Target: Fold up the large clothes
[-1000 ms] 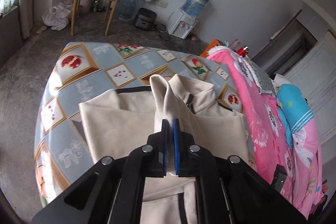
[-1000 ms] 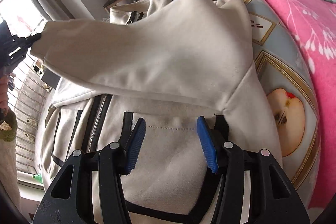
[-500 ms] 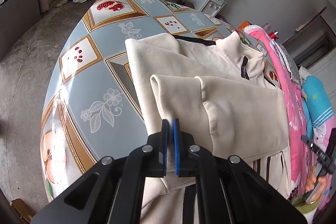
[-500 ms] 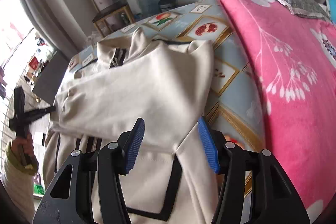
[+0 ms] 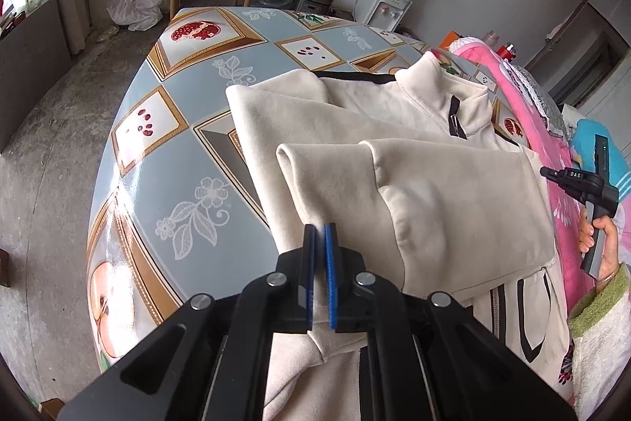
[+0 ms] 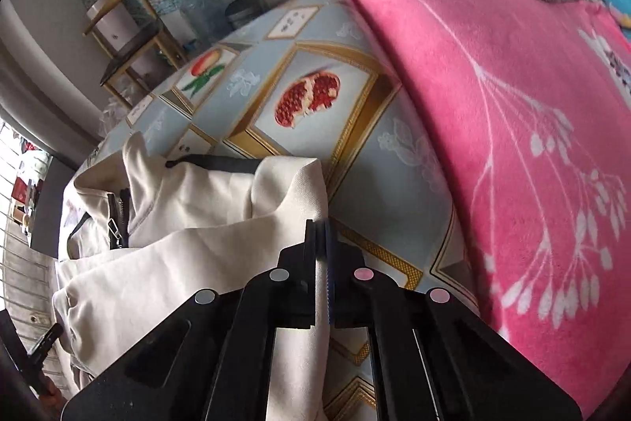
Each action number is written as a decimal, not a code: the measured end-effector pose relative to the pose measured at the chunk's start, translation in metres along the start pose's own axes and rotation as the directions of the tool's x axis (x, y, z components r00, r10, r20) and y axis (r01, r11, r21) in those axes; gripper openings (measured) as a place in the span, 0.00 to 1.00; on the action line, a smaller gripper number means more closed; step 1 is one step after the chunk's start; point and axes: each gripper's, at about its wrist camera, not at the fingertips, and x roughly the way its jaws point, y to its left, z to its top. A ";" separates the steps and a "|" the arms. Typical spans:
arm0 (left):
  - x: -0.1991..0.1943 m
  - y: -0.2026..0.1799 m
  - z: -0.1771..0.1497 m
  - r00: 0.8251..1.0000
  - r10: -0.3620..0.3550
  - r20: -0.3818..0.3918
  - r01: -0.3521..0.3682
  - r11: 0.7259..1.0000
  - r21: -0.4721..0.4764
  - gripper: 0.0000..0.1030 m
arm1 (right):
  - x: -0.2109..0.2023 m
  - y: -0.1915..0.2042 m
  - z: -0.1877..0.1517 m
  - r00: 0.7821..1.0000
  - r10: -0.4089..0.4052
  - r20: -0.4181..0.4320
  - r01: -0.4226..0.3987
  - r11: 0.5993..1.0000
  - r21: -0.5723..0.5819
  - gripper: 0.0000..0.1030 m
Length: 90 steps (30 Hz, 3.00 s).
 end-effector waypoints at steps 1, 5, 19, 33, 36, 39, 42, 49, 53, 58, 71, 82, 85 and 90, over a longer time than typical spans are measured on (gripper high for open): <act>-0.001 0.001 -0.001 1.000 -0.006 0.003 0.006 1.000 -0.001 0.05 | -0.009 0.002 -0.002 0.999 -0.014 0.041 0.015 1.000 -0.017 0.03; 0.003 0.005 -0.004 1.000 -0.008 -0.003 0.008 1.000 -0.004 0.05 | -0.007 -0.010 -0.008 0.997 -0.018 0.073 0.016 1.000 0.020 0.03; -0.027 0.002 0.006 0.994 0.006 0.109 -0.006 1.000 -0.001 0.13 | -0.061 0.009 -0.024 0.981 -0.055 0.186 0.071 0.994 -0.081 0.43; 0.009 -0.047 -0.017 0.996 0.082 -0.034 -0.079 0.993 0.093 0.47 | -0.018 0.116 -0.125 0.991 -0.134 -0.024 0.109 0.885 -0.452 0.53; -0.020 -0.051 -0.026 0.996 0.086 -0.008 -0.084 0.988 0.131 0.48 | -0.061 0.117 -0.139 0.999 -0.049 0.004 0.046 0.911 -0.410 0.66; -0.052 -0.052 -0.046 0.995 0.097 0.021 -0.099 0.981 0.164 0.54 | -0.101 0.117 -0.167 0.998 0.004 0.056 0.019 0.918 -0.397 0.74; -0.075 -0.050 -0.075 0.995 0.096 0.020 -0.098 0.980 0.175 0.60 | -0.123 0.116 -0.204 0.997 0.049 0.058 -0.023 0.924 -0.382 0.81; -0.094 -0.040 -0.157 0.992 0.128 -0.011 -0.124 0.976 0.181 0.65 | -0.129 0.105 -0.279 0.998 -0.014 0.066 0.037 0.932 -0.360 0.83; -0.096 -0.038 -0.199 0.988 0.156 -0.022 -0.149 0.971 0.186 0.65 | -0.128 0.093 -0.318 0.995 -0.071 0.066 0.091 0.922 -0.377 0.83; -0.109 -0.031 -0.235 0.984 0.177 0.008 -0.175 0.968 0.178 0.65 | -0.140 0.062 -0.349 0.995 -0.093 0.031 0.098 0.930 -0.356 0.83; -0.116 -0.013 -0.272 0.996 0.087 0.027 -0.089 0.993 0.083 0.51 | -0.181 0.003 -0.344 0.989 -0.099 0.110 0.119 0.975 -0.187 0.83; -0.109 -0.007 -0.275 1.000 0.017 -0.024 -0.017 1.000 0.024 0.33 | -0.180 -0.031 -0.341 0.992 -0.074 0.101 0.083 0.993 -0.087 0.71; -0.104 -0.007 -0.277 0.999 0.026 -0.043 -0.025 0.999 0.028 0.33 | -0.171 -0.035 -0.338 0.997 -0.043 0.070 0.048 0.996 -0.070 0.61; -0.103 -0.002 -0.277 0.999 0.012 -0.046 -0.012 1.000 -0.008 0.33 | -0.165 -0.036 -0.341 0.998 -0.045 0.047 0.048 0.997 -0.061 0.52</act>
